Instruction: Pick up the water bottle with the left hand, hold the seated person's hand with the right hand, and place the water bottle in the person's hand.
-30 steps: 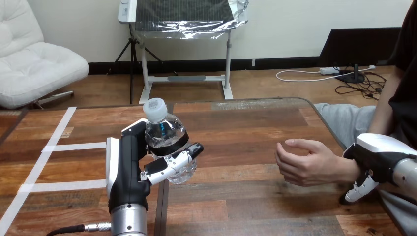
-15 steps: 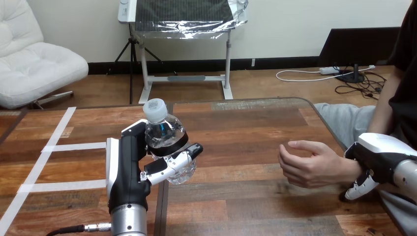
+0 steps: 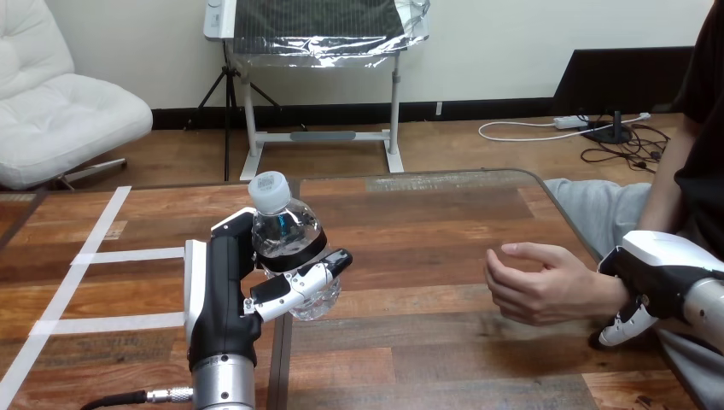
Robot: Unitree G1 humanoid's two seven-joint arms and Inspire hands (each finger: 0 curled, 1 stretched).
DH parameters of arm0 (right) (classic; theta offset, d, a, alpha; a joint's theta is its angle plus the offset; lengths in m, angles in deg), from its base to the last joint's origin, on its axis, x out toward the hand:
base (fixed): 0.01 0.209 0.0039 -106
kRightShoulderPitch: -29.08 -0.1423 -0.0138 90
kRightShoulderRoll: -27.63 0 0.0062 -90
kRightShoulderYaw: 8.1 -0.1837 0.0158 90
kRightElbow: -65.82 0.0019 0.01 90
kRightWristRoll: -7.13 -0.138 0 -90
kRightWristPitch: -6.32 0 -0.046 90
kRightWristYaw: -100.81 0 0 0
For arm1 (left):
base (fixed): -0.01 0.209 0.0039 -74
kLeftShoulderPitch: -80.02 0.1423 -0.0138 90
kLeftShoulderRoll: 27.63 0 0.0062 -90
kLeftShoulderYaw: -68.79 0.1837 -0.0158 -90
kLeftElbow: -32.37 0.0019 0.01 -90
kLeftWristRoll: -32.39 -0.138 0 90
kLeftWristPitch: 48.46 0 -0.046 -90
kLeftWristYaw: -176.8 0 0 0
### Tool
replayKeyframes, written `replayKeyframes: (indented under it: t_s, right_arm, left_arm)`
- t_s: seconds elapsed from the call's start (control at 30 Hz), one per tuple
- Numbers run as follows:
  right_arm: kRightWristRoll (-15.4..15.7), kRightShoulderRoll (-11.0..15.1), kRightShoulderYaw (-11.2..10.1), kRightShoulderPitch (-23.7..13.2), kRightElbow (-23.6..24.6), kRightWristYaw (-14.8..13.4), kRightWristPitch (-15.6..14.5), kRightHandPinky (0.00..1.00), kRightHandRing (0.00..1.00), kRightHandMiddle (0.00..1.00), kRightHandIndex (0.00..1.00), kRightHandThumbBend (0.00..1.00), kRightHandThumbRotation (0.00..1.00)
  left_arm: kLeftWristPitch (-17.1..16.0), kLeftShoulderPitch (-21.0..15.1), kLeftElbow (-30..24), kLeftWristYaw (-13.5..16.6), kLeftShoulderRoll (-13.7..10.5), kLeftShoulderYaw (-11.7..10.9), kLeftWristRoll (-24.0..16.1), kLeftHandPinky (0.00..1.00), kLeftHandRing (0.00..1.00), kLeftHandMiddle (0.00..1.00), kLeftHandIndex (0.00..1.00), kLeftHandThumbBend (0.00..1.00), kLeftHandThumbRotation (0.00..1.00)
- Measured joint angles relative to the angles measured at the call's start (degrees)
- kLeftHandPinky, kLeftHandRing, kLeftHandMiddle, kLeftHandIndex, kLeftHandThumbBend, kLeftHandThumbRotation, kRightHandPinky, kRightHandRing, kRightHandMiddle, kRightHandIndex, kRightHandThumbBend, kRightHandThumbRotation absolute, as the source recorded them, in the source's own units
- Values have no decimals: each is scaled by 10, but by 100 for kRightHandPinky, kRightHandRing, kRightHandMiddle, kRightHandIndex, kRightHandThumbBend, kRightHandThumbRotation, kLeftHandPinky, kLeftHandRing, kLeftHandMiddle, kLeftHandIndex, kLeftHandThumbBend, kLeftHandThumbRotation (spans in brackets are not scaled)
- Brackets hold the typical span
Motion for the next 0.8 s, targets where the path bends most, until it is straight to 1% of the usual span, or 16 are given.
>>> replayKeyframes:
  t_s: [0.17,0.4,0.6,0.8]
  right_arm:
    - [1,0,0,0,-2,-4,2,27,37,47,50,69,0]
    - [1,0,0,0,-2,-6,2,24,33,44,46,68,0]
    - [1,0,0,0,-5,-14,8,20,29,40,43,69,0]
    - [-1,0,0,0,-6,-22,15,19,28,39,42,68,0]
  left_arm:
    - [0,0,0,1,0,0,0,37,42,45,44,71,0]
    - [0,0,0,1,0,0,0,37,42,45,44,71,0]
    - [0,0,0,1,0,0,0,37,42,45,44,71,0]
    - [0,0,0,1,0,0,0,37,41,45,44,71,0]
